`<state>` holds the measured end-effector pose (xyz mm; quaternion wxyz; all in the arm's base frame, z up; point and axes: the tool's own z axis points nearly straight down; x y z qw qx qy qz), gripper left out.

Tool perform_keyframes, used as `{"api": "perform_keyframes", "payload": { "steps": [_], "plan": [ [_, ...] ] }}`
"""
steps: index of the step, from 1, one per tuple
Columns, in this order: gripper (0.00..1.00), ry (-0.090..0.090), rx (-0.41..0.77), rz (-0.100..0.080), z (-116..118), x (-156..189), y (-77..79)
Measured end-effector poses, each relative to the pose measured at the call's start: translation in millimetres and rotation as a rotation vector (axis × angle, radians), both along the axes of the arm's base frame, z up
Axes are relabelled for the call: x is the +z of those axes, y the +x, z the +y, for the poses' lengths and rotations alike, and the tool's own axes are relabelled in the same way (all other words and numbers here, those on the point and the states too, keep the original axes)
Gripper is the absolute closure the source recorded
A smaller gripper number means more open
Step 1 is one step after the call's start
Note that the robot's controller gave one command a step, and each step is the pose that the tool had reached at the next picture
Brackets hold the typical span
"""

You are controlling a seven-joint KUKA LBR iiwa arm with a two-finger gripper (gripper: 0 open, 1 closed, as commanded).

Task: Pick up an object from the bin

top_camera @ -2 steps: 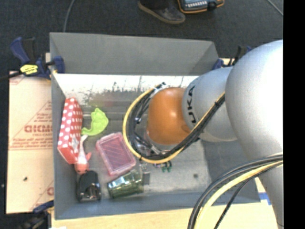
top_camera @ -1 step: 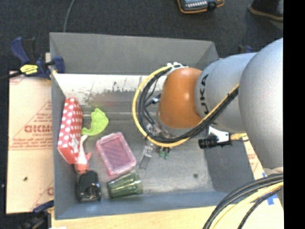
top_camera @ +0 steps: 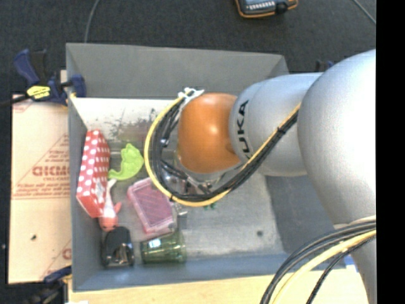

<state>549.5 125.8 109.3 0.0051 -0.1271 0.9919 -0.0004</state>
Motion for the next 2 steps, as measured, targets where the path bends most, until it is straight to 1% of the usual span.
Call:
{"api": "perform_keyframes", "payload": {
  "steps": [1,2],
  "plan": [
    [0.0,0.009,-0.457,-0.012,3,-23,-10.3],
    [1.0,0.004,0.013,-0.015,-1,-31,2.1]
  ]
}}
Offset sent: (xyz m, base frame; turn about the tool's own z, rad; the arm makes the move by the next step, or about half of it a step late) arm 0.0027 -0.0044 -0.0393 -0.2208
